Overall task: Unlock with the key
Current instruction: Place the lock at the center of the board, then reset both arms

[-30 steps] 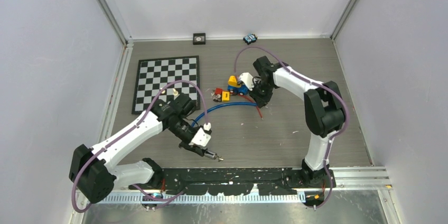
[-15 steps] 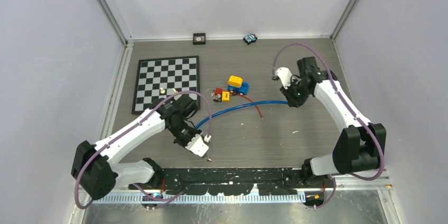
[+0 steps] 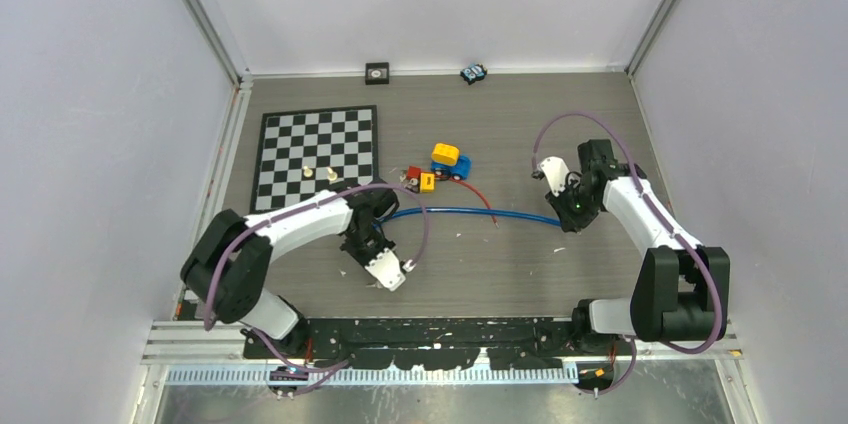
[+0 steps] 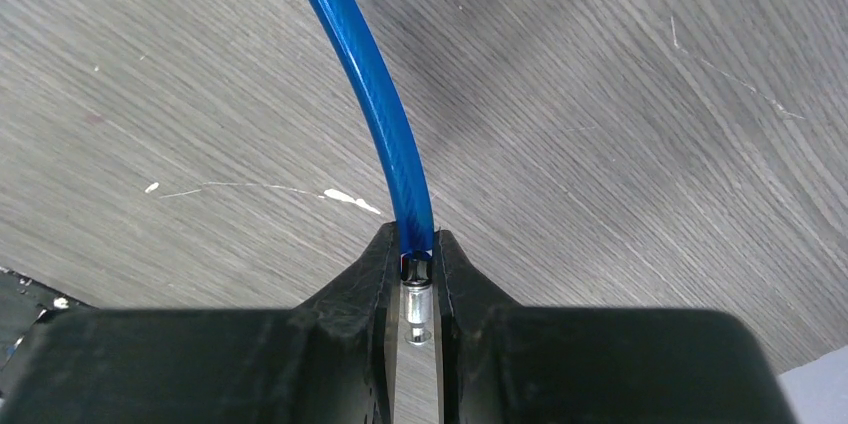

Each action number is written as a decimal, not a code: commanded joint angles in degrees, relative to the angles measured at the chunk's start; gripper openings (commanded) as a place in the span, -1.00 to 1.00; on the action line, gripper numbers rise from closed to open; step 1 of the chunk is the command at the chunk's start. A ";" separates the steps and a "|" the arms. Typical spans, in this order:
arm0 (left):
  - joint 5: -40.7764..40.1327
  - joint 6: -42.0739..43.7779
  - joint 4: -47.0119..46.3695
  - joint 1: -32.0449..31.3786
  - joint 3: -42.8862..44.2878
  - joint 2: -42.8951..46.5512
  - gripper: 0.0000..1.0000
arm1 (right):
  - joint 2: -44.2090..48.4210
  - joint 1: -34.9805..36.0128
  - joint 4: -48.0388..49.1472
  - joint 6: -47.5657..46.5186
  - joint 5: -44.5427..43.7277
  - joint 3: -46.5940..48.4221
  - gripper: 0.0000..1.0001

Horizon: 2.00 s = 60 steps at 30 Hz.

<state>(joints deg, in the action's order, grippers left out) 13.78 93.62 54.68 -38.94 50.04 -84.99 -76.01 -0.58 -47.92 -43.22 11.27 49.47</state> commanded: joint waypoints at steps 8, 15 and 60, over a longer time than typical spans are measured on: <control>-11.94 -3.87 -7.33 0.44 1.24 -8.38 -0.36 | -1.71 -0.83 7.38 1.90 -6.01 -1.40 -0.65; -11.78 -5.14 -9.67 0.41 0.94 -7.16 0.08 | 0.41 -0.91 5.88 -0.14 -7.86 -2.18 -0.57; -18.04 -73.54 -45.57 12.13 -11.57 36.43 0.96 | 14.33 -0.31 6.17 35.54 9.14 13.14 0.77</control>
<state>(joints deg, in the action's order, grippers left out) 3.05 34.89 15.90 -28.75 37.06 -50.57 -64.73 -1.08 -45.67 -14.81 21.56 61.06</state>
